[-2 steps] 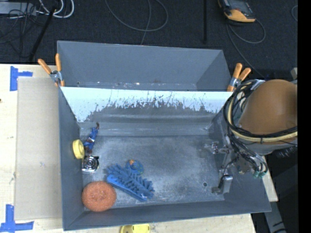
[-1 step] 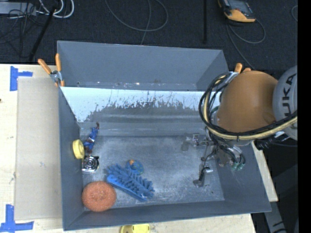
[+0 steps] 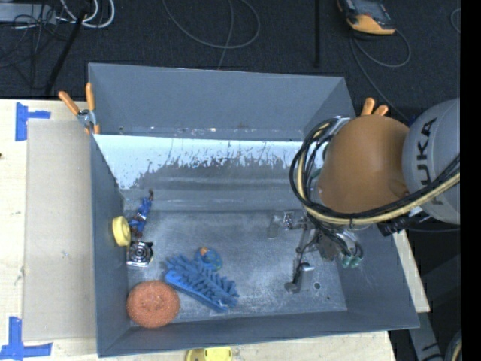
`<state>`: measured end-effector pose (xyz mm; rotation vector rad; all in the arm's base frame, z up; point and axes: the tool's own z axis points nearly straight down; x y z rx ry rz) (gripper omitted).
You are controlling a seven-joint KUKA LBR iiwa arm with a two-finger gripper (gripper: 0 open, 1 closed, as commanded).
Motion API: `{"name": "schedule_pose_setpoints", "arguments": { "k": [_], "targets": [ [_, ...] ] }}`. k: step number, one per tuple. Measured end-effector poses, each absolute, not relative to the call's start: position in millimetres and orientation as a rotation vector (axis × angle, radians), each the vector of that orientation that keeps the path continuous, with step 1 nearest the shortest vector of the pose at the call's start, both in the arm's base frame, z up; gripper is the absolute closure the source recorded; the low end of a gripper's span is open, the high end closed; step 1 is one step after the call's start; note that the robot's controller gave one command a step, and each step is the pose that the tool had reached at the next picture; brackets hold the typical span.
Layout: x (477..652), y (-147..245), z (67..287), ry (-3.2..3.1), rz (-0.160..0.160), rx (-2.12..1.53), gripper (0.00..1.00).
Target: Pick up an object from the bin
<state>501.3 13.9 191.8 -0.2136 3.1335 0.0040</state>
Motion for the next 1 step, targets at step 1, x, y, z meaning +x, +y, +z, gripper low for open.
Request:
{"name": "schedule_pose_setpoints", "arguments": {
  "k": [1],
  "targets": [
    [505.6, 38.8, 169.3, 3.136, -0.003, -0.195, 0.00]
  ]
}}
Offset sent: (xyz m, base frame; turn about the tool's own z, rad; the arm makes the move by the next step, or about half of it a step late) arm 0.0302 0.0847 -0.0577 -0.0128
